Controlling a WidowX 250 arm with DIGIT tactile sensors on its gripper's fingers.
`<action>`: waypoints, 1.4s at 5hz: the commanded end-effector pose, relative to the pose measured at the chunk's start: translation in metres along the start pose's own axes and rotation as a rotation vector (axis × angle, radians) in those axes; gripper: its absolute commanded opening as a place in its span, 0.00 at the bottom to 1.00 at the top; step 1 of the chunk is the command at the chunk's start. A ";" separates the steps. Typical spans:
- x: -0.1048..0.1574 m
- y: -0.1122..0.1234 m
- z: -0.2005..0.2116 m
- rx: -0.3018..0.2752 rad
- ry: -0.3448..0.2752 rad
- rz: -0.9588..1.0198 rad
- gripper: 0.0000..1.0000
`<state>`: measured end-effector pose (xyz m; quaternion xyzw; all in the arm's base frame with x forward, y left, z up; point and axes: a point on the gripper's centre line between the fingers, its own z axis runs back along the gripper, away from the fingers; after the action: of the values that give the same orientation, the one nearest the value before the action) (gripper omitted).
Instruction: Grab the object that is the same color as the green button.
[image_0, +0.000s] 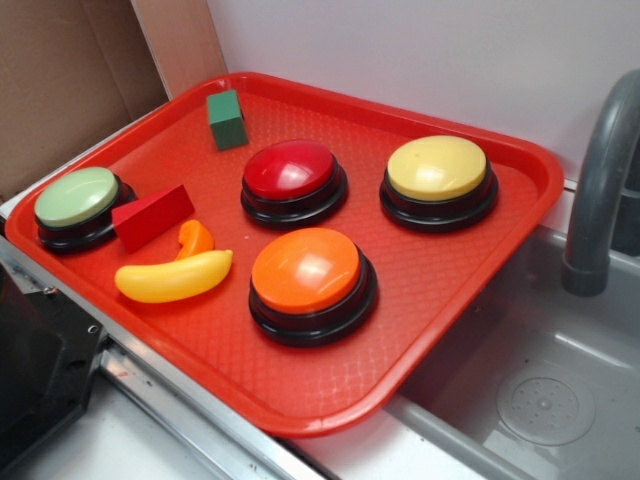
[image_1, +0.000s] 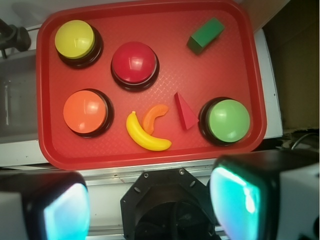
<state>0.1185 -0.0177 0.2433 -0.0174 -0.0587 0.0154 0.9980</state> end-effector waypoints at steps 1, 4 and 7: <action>0.000 0.000 0.000 0.000 0.000 0.000 1.00; 0.079 0.038 -0.050 0.071 -0.054 0.309 1.00; 0.137 0.100 -0.083 0.171 -0.109 0.666 1.00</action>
<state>0.2604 0.0729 0.1553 0.0518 -0.0706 0.3388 0.9368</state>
